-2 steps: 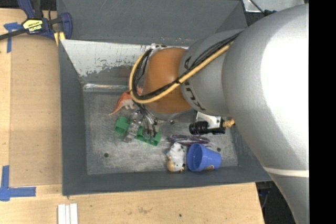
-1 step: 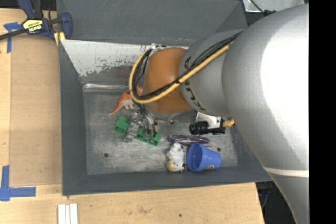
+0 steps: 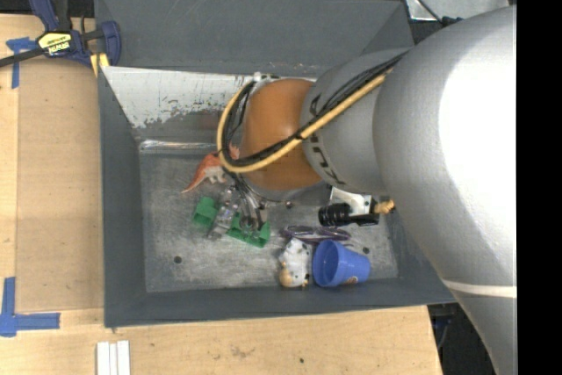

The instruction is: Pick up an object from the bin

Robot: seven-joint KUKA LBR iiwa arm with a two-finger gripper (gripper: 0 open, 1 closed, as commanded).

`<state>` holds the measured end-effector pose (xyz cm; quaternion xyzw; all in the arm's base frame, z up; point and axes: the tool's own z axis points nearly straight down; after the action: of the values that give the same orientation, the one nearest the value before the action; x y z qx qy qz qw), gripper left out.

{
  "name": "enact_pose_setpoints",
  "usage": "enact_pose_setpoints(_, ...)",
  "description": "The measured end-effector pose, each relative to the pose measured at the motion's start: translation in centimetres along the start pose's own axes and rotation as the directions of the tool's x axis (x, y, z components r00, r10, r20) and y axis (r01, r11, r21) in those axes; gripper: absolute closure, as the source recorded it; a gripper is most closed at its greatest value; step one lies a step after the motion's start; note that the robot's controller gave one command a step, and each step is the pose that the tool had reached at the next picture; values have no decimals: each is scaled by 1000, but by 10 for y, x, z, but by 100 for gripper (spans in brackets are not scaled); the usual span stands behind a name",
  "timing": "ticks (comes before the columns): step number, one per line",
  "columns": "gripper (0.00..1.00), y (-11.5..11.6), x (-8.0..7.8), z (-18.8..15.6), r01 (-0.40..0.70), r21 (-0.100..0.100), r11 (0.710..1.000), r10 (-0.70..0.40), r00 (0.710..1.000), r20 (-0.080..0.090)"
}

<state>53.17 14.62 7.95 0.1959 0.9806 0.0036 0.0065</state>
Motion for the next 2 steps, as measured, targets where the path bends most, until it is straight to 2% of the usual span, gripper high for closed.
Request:
enact_pose_setpoints(1, 100, -2, 2, -17, 0, 11, 1000, 0, 1000, -14)
enact_pose_setpoints(2, 100, -1, 0, -36, 0, 10, 1000, 0, 1000, -11)
